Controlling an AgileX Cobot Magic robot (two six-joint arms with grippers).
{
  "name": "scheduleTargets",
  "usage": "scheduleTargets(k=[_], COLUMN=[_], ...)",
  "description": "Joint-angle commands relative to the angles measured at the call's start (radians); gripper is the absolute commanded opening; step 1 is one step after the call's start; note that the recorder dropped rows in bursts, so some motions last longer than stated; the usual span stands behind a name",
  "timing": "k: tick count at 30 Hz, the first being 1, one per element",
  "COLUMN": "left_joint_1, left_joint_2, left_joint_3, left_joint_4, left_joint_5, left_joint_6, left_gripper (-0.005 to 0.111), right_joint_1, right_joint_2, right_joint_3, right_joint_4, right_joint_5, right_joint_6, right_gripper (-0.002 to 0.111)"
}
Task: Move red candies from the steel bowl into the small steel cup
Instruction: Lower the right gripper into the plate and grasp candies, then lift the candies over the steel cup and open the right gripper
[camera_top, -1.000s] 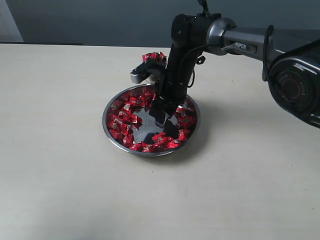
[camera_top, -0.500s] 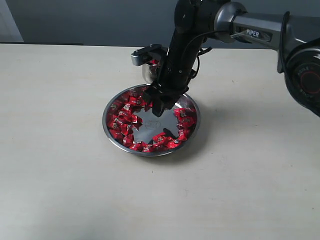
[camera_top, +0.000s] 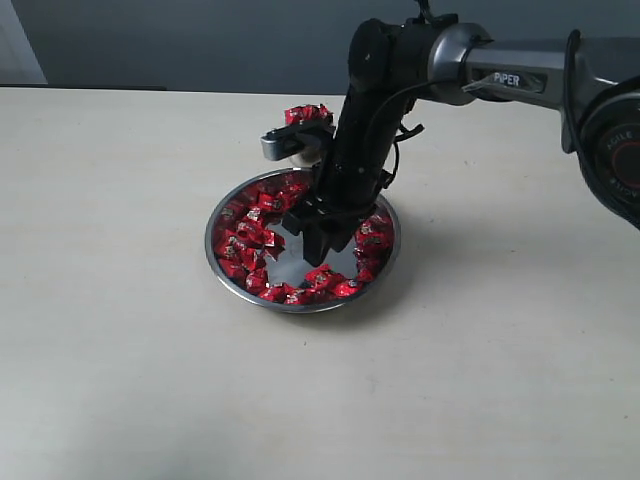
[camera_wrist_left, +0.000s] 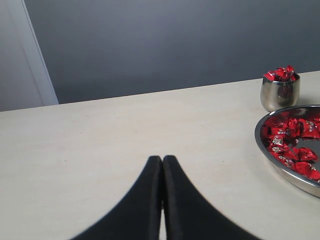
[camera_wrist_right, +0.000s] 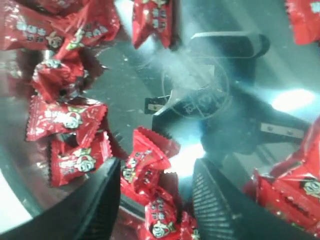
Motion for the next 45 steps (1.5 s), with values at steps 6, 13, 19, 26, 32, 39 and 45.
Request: scheduleTargets(k=[6,13,19,26,32,39,45], left_joint_1=[-0.006,-0.006,-0.006,-0.006,-0.006,-0.006,-0.006], left_joint_2=[-0.005,-0.005,-0.005,-0.005,-0.005,-0.005,-0.005], left_joint_3=[0.002,0.002,0.002,0.002,0.002,0.002,0.002], left_joint_4=[-0.004,-0.004,-0.004,-0.004,-0.004,-0.004,-0.004], left_joint_5=[-0.006,-0.006,-0.006,-0.006,-0.006,-0.006,-0.006], left_joint_6=[-0.004,-0.004,-0.004,-0.004,-0.004,-0.004,-0.004], left_gripper=[0.000,0.000,0.000,0.000,0.000,0.000,0.000], right_joint_1=[0.045,0.045,0.045,0.045,0.045,0.045,0.045], right_joint_2=[0.027,0.029,0.029,0.029,0.018,-0.044,-0.093], right_joint_3=[0.001,0.008,0.008,0.008,0.008,0.008,0.008], right_joint_4=[-0.044,-0.065,-0.084,-0.102,-0.100,-0.114,-0.150], right_joint_5=[0.000,0.000,0.000,0.000,0.000,-0.040,-0.184], right_joint_6=[-0.016,-0.010,-0.012,-0.016,-0.029,-0.033,-0.033], right_gripper=[0.045,0.045,0.039,0.005,-0.001,-0.001,-0.001])
